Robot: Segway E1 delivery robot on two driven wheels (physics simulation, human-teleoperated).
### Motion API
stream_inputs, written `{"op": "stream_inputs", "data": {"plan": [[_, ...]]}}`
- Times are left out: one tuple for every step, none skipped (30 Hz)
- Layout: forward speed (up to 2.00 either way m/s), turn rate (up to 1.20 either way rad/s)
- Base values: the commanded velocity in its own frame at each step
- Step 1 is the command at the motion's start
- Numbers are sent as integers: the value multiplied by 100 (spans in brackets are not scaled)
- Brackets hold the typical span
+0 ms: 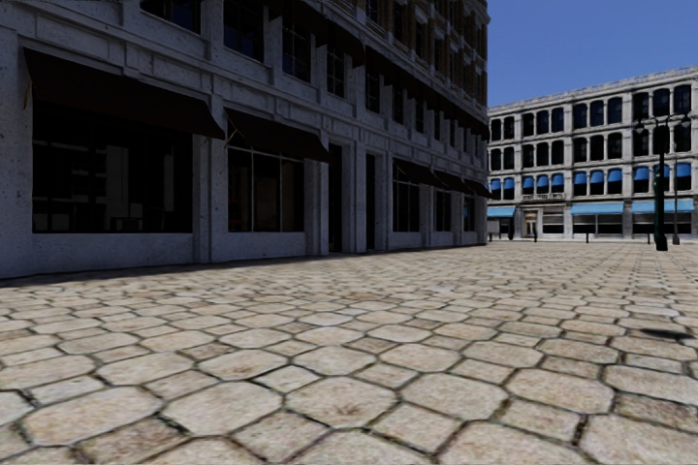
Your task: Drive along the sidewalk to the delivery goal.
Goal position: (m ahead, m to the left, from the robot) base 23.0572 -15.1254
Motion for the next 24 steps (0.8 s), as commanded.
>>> {"op": "stream_inputs", "data": {"plan": [[186, 0], [186, 0], [186, 0], [186, 0], [186, 0], [186, 0], [186, 0], [186, 0], [186, 0], [186, 0], [186, 0], [186, 0], [186, 0], [186, 0], [186, 0], [186, 0], [186, 0], [186, -11], [186, -22], [186, -26], [186, -27], [186, -27], [186, -27], [186, -27]]}}
